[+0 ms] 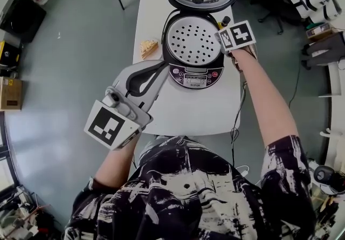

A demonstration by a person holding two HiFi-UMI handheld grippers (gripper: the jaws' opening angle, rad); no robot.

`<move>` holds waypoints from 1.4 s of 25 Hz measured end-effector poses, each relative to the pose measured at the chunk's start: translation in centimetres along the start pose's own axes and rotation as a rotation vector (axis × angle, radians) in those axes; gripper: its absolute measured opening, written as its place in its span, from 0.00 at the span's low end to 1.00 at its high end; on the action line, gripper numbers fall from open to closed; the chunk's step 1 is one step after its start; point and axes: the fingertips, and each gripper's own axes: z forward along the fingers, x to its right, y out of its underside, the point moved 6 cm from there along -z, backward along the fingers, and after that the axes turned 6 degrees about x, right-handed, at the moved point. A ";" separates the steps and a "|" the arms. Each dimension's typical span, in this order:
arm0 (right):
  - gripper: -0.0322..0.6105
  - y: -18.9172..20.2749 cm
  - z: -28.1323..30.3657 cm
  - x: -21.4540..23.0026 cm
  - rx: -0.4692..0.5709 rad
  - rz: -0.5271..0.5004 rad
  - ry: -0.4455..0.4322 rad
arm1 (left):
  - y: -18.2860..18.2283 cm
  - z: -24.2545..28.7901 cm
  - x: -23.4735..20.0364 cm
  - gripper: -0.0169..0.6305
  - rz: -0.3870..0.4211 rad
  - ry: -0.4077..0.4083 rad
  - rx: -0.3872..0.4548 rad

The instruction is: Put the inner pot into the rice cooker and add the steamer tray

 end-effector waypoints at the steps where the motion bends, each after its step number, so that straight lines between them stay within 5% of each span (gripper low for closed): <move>1: 0.21 -0.4 -1.6 -0.6 0.079 0.018 -0.031 | 0.2 0.2 0.1 0.03 0.006 -0.001 -0.021; 6: 0.21 -0.7 -12.9 -4.5 0.570 0.080 -0.187 | 0.0 2.1 0.7 0.03 0.036 0.018 -0.023; 9: 0.20 0.9 -19.6 -6.3 0.809 0.091 -0.184 | -0.2 3.2 1.0 0.03 0.046 0.022 -0.025; 12: 0.14 3.6 -24.0 -8.0 0.936 0.041 -0.131 | -0.5 3.9 1.6 0.03 0.053 0.022 -0.034; 19: 0.05 7.5 -27.4 -10.1 1.044 -0.029 -0.144 | -0.2 5.0 4.2 0.03 0.068 0.011 -0.064; 35: 0.05 6.5 -26.7 -8.0 1.042 -0.019 -0.134 | 0.7 4.6 6.5 0.03 0.053 -0.022 -0.096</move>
